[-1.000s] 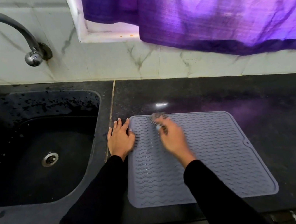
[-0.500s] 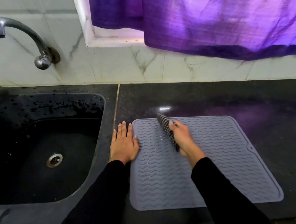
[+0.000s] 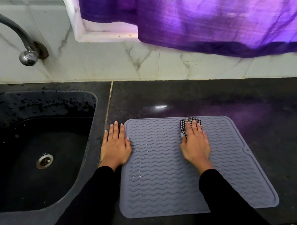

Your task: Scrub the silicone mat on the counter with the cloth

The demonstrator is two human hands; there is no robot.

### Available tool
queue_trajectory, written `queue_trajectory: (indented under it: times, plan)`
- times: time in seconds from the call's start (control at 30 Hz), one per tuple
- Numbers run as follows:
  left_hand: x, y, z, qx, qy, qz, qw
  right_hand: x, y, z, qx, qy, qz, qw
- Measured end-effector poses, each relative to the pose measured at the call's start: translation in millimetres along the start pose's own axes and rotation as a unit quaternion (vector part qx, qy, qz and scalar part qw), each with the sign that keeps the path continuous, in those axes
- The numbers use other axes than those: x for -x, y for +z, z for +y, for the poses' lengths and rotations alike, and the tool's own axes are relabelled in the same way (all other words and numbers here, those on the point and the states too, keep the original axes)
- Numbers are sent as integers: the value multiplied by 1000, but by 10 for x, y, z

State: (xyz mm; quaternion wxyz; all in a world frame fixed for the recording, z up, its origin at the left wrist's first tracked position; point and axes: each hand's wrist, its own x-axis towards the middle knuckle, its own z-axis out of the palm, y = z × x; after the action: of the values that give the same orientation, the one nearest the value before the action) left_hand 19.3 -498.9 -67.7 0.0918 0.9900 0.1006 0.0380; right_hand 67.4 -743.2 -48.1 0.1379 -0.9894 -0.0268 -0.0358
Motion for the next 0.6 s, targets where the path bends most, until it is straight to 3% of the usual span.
queue_trajectory:
  times: [0.1,0.23,0.27,0.33,0.37,0.4,0.43,0.5,0.57,0.6]
  plan:
    - [-4,-3,-6,-1,-4,-9,1000,-70,-17,73,-57,-5,-17,998]
    - [0,-22,10,6,-7,-13,1000,-149,-116,141,-286,61,-22,956]
    - [1,-30,11,9,-9,-14,1000,-189,-182,146,-379,90,-34,920]
    - [13,-51,19,14,-9,-17,1000,-232,-406,162,-588,144,-44,795]
    - [18,-56,18,16,-9,-19,1000,-264,-527,191,-649,177,-9,740]
    - [17,-58,19,18,-10,-18,1000,-298,-631,258,-660,211,41,720]
    - [14,-51,16,19,-11,-17,1000,-297,-725,325,-638,236,87,727]
    - [13,-52,15,22,-11,-15,1000,-223,-832,456,-506,238,148,816]
    - [18,-52,16,24,-10,-13,1000,-102,-817,572,-318,189,132,920]
    - [19,-52,12,24,-9,-10,1000,-72,-723,623,-251,155,99,950]
